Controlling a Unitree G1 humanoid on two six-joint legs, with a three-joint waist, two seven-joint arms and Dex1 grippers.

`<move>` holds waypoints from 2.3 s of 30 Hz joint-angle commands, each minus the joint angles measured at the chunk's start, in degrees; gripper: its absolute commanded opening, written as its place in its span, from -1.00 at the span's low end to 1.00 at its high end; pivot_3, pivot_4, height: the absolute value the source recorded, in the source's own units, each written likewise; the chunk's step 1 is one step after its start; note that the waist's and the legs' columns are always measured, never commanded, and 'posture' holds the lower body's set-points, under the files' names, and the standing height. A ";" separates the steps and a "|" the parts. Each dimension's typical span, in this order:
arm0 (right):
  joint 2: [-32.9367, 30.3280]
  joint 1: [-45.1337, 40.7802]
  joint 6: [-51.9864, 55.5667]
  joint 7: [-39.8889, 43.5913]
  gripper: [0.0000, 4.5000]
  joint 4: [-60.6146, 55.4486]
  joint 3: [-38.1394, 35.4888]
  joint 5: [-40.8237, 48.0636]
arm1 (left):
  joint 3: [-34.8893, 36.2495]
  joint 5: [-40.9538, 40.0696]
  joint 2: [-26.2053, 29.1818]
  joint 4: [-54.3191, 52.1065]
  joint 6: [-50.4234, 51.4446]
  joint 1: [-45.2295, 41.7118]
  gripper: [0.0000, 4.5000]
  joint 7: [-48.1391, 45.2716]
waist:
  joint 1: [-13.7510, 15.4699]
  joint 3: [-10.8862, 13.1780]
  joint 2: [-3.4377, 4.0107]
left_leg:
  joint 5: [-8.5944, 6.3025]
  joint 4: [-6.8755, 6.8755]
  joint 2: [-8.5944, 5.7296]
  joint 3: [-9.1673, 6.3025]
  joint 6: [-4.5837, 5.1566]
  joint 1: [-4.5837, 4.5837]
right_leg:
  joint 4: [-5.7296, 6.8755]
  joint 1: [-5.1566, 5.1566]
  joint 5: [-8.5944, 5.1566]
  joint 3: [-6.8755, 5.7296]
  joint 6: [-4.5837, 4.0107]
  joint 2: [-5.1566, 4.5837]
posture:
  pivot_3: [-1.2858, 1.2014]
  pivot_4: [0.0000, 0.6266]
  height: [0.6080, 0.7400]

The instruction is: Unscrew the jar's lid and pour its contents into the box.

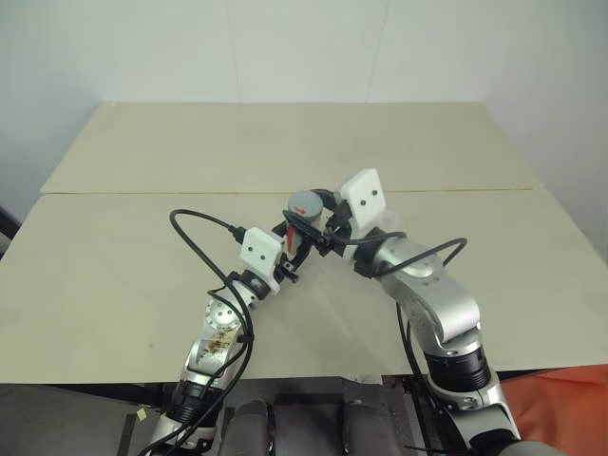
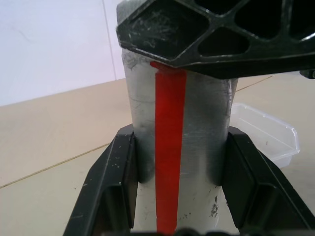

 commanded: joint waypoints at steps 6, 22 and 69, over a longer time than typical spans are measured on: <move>-3.60 0.63 -4.27 6.59 0.28 -1.68 -1.55 2.71 | -0.30 -3.80 2.52 -3.52 -1.35 0.87 -0.12 -5.94 | -0.01 0.00 0.00 | 0.00 -0.01 0.00 0.00 0.00 0.00 | -0.01 0.00 0.00 0.00 0.00 0.00 | 0.03 -0.52 1.00; -13.10 -7.53 -18.99 40.94 0.28 16.32 -2.19 12.46 | -0.47 -9.93 4.45 -6.43 -1.62 2.00 -0.12 -14.52 | -0.13 0.00 0.00 | 0.00 -0.01 0.01 0.01 0.00 -0.01 | -0.03 0.00 0.00 0.00 -0.01 0.02 | 0.03 -0.52 1.00; -16.76 -7.20 -31.57 39.42 0.99 20.18 -9.38 8.39 | -0.64 -6.39 1.69 -2.75 -3.71 1.04 -0.12 -11.12 | 0.04 0.03 0.03 | -0.01 -0.09 0.01 0.03 -0.01 0.03 | 0.00 -0.06 0.01 -0.01 -0.05 -0.11 | 0.03 -0.52 1.00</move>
